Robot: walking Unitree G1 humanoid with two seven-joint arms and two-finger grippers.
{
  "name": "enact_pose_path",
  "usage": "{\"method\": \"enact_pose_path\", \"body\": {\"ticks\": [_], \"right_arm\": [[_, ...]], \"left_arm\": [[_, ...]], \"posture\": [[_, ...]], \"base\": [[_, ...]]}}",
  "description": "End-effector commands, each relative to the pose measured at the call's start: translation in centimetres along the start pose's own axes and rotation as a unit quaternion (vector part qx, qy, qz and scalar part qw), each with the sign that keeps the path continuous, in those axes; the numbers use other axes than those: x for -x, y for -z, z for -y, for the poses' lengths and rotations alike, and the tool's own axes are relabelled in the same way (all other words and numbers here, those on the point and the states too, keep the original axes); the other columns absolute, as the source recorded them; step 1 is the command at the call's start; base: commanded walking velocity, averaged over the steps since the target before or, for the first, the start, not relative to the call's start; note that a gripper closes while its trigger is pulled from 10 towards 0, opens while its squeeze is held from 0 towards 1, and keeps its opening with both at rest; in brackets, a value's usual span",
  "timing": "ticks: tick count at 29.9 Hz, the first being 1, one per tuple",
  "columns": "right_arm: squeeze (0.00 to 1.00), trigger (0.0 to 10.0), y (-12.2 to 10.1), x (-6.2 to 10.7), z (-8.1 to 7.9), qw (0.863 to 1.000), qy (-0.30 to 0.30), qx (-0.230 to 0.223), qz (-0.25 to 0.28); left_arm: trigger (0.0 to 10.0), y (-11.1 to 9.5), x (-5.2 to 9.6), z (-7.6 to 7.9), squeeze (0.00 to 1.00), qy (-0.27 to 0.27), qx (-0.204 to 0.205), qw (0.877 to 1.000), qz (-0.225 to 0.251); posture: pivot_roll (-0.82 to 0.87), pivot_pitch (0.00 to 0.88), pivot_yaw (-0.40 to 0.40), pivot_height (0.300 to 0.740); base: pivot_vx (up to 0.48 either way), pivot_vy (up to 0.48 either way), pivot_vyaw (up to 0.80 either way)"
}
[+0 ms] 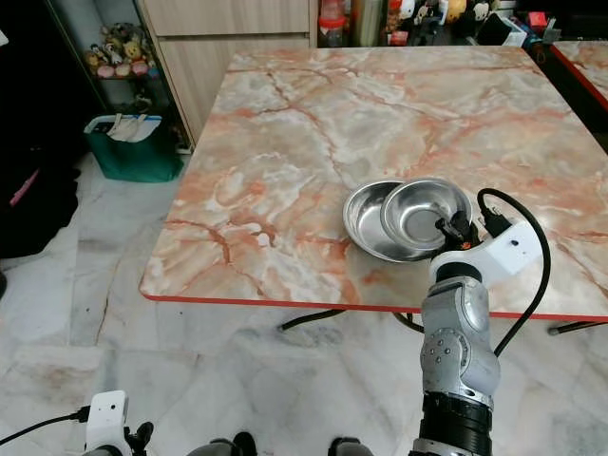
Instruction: Setting the table
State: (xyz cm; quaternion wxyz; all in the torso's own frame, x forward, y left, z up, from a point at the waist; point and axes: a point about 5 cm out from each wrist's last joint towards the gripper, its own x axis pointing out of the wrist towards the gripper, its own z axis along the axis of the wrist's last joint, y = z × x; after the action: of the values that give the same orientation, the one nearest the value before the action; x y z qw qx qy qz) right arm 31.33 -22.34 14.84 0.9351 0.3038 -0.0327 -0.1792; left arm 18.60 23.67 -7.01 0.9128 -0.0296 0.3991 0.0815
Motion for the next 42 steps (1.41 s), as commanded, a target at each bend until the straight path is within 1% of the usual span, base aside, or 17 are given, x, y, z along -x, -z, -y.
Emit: {"method": "enact_pose_path", "body": {"ticks": [1,2,3,5,7,16,25,29,32,36,42], "right_arm": [[0.00,10.0,-0.2,-0.1,-0.3,1.000,-0.006,-0.008,0.008],[0.00,10.0,-0.2,-0.1,-0.3,1.000,-0.006,-0.008,0.008],[0.00,10.0,0.0,-0.3,-0.5,1.000,-0.013,-0.013,0.004],[0.00,10.0,0.1,-0.5,-0.8,1.000,-0.019,-0.017,0.002],[0.00,10.0,0.1,-0.6,-1.0,1.000,-0.022,-0.019,0.002],[0.00,10.0,0.6,-0.6,-2.0,0.999,-0.047,-0.027,-0.006],[0.00,10.0,0.9,-0.5,-1.9,0.998,-0.046,-0.030,-0.012],[0.00,10.0,1.1,-0.6,-1.6,0.999,-0.041,-0.029,-0.017],[0.00,10.0,1.2,-0.6,-1.8,0.998,-0.046,-0.030,-0.020],[0.00,10.0,2.1,-0.7,-1.9,0.998,-0.052,-0.024,-0.034],[0.00,10.0,2.4,-0.9,-1.9,0.997,-0.058,-0.024,-0.043]], "left_arm": [[10.0,0.9,0.3,-0.8,0.00,-0.010,0.009,1.000,-0.017],[10.0,0.9,0.3,-0.8,0.00,-0.010,0.009,1.000,-0.017],[10.0,1.2,0.5,-1.3,0.00,-0.013,0.009,1.000,-0.021],[10.0,1.6,0.7,-1.7,0.00,-0.016,0.011,0.999,-0.025],[10.0,1.7,0.7,-1.8,0.00,-0.017,0.011,0.999,-0.027],[10.0,1.4,0.4,-0.5,0.00,-0.010,0.011,1.000,-0.025],[10.0,1.2,0.3,0.0,0.00,-0.005,0.012,1.000,-0.020],[10.0,1.3,0.3,0.1,0.00,-0.003,0.011,1.000,-0.020],[10.0,1.3,0.3,0.1,0.00,-0.003,0.011,1.000,-0.020],[10.0,1.4,0.3,0.3,0.00,-0.001,0.011,1.000,-0.020],[10.0,1.4,0.3,0.3,0.00,-0.001,0.011,1.000,-0.019]], "posture": [[-0.04,0.161,0.033,0.740],[-0.04,0.161,0.033,0.740],[-0.03,0.162,0.034,0.740],[-0.03,0.163,0.034,0.740],[-0.03,0.163,0.034,0.740],[-0.03,0.166,0.033,0.740],[-0.03,0.161,0.032,0.740],[-0.03,0.156,0.032,0.740],[-0.03,0.157,0.031,0.740],[-0.03,0.159,0.031,0.740],[-0.03,0.159,0.031,0.740]], "base": [[0.000,0.000,0.00],[0.000,0.000,0.00],[0.000,0.000,0.00],[0.000,0.000,0.00],[0.000,0.000,0.00],[0.000,0.000,0.00],[0.000,0.000,0.00],[0.000,0.000,0.00],[0.000,0.000,0.00],[0.000,0.000,0.00],[0.000,0.000,0.00]]}}
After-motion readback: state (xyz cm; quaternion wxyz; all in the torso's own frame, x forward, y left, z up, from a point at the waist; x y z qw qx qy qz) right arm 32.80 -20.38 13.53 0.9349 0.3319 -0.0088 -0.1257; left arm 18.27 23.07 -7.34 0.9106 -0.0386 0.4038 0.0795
